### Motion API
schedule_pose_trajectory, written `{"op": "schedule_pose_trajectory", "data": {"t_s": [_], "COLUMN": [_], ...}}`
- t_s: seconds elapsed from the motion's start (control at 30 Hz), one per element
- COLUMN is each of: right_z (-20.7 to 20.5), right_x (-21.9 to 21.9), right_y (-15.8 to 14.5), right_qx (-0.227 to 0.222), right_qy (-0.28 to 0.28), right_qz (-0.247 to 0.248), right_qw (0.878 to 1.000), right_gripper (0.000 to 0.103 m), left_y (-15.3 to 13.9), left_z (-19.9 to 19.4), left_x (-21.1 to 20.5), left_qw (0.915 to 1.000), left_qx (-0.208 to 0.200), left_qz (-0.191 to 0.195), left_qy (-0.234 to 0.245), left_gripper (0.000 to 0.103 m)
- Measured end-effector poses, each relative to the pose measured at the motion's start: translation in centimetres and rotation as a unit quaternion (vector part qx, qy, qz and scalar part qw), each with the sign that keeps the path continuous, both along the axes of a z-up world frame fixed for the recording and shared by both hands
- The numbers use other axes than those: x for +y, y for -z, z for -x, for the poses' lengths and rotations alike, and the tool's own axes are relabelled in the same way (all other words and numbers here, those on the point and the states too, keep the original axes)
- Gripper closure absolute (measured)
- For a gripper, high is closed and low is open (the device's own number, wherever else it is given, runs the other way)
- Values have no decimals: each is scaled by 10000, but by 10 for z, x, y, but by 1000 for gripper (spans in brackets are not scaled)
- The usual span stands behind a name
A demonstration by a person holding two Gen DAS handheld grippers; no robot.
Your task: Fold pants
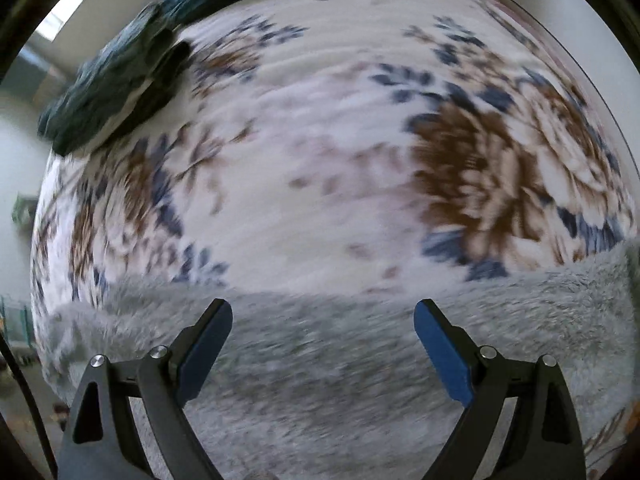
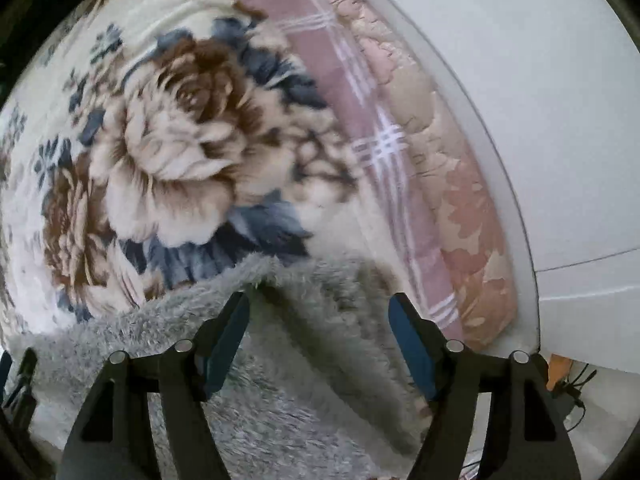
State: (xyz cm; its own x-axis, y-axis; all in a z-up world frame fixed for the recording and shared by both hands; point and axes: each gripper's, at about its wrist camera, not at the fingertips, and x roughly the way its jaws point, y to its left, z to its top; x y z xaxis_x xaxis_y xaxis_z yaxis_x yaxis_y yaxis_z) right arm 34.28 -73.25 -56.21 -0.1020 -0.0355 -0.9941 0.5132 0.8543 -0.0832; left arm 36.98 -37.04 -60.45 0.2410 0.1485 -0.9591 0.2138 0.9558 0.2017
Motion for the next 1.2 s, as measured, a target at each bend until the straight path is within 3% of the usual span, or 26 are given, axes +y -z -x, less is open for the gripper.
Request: {"op": "schedule_pose_trajectory", "data": {"t_s": [0.07, 0.17, 0.27, 0.33, 0.47, 0.6, 0.8, 0.9, 0.93, 0.97, 1.0, 1.03, 1.07, 1.13, 1.2], "right_z": [-8, -24, -36, -44, -78, -128, -197, -207, -205, -200, -195, -190, -188, -193, -206], "right_x": [13, 69, 168, 227, 373, 477, 545, 571, 581, 594, 601, 608, 611, 609, 595], "right_y": [6, -10, -28, -31, -23, -9, 38, 69, 76, 80, 81, 81, 75, 55, 34], "right_qx": [176, -131, -618, -708, -644, -416, 249, 887, 1132, 1286, 1372, 1457, 1347, 850, 291], "right_qy": [282, -59, -749, -1092, -1723, -2028, -2419, -2799, -2977, -3276, -3495, -3671, -3724, -3639, -3198], "right_qz": [-94, -120, -513, -776, -1738, -2335, -2026, -2136, -2156, -2085, -1971, -1826, -1604, -1174, -1002], "right_qw": [9994, 9998, 9939, 9885, 9675, 9501, 9486, 9318, 9231, 9125, 9056, 9004, 9041, 9201, 9417], "right_gripper": [28, 28, 28, 28, 28, 28, 28, 29, 32, 56, 89, 89, 92, 94, 97], "left_y": [-6, -14, -21, -23, -21, -3, 12, 18, 19, 21, 22, 24, 25, 26, 27], "left_z": [0, 1, 6, 10, 12, 5, -12, -15, -15, -14, -15, -15, -14, -11, -7], "left_x": [32, 85, 152, 209, 314, 396, 426, 433, 436, 437, 438, 439, 440, 441, 443], "left_qw": [9997, 9982, 9959, 9932, 9866, 9771, 9795, 9805, 9800, 9796, 9795, 9799, 9804, 9813, 9811], "left_qx": [-28, -61, -90, -27, 62, 329, 421, 495, 520, 545, 575, 585, 586, 585, 606], "left_qz": [81, 209, 183, 106, -71, -218, -8, 73, 144, 176, 200, 222, 217, 219, 212], "left_qy": [-244, -567, -886, -1156, -1631, -2089, -1967, -1900, -1917, -1926, -1918, -1893, -1868, -1819, -1824], "left_gripper": [10, 10, 10, 10, 10, 10, 10, 10, 10, 10, 10, 10, 10, 10, 10]}}
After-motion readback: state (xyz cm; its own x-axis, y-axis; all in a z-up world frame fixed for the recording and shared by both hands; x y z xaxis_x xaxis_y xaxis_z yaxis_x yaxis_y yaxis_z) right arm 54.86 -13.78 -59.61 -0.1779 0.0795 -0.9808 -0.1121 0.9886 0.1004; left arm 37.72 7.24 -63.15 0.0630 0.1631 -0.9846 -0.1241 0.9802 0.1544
